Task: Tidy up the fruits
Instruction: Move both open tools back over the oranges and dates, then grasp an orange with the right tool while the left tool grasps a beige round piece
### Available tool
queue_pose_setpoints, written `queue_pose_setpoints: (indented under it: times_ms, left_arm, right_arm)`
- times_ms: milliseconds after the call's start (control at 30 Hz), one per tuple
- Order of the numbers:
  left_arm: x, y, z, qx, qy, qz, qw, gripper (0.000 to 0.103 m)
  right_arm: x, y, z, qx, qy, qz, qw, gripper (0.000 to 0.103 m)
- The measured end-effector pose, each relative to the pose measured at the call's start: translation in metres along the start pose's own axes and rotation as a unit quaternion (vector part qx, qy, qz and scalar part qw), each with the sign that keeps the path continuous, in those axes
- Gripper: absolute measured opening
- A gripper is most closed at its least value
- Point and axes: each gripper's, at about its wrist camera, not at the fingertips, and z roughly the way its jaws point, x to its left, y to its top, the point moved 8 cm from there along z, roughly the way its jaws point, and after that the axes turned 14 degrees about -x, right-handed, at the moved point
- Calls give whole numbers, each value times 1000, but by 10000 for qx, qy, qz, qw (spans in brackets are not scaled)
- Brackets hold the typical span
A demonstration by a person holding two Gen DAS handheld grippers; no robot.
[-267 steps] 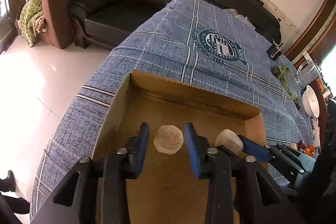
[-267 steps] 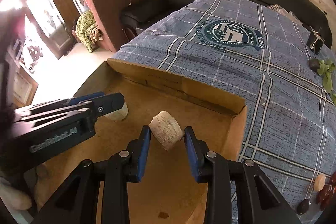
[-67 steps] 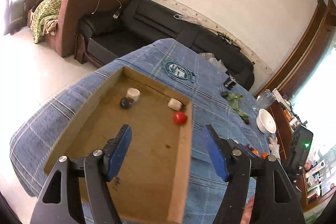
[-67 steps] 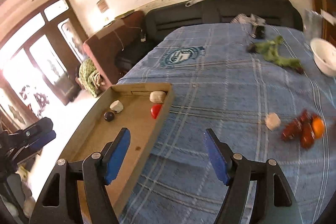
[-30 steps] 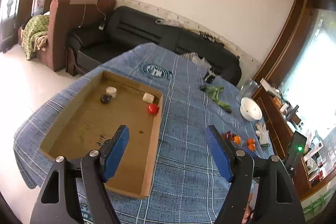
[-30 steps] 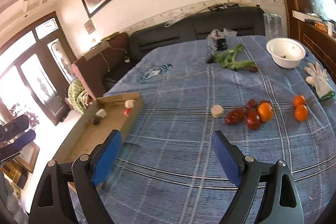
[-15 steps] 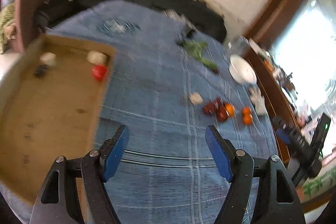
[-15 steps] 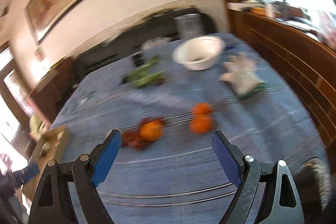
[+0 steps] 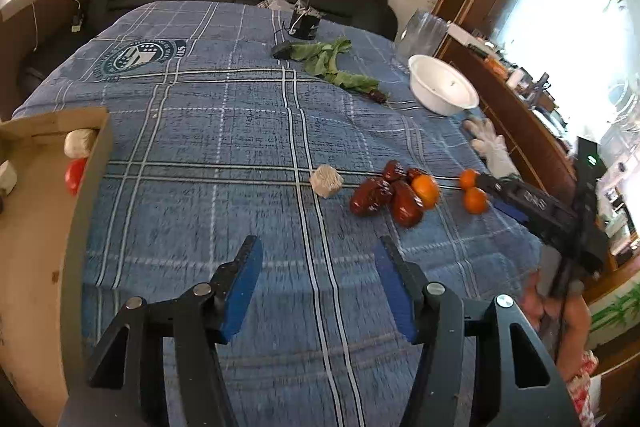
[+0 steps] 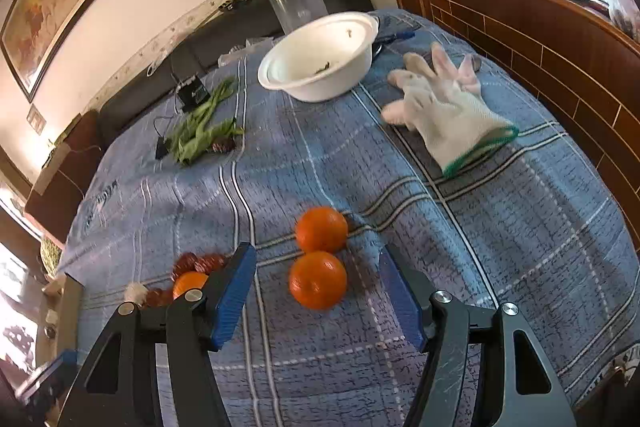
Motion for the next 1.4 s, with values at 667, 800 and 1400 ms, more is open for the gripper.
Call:
queue_pose_setpoints:
  times_ms: [667,800,1400]
  left_arm:
    - [-7,13,93,-25,-73,74,9999,28]
    - [-5,13,92,-45,-189,11,9998,28]
    - [12,21,81,-181,-198,-351,9990,27]
  right_arm:
    - [12,-21,11,128,-251,-842,9961,41]
    - [12,-21,12,99,-280,-903,9955,41]
    - [14,-16,3,-32,-120,-655,9978,33]
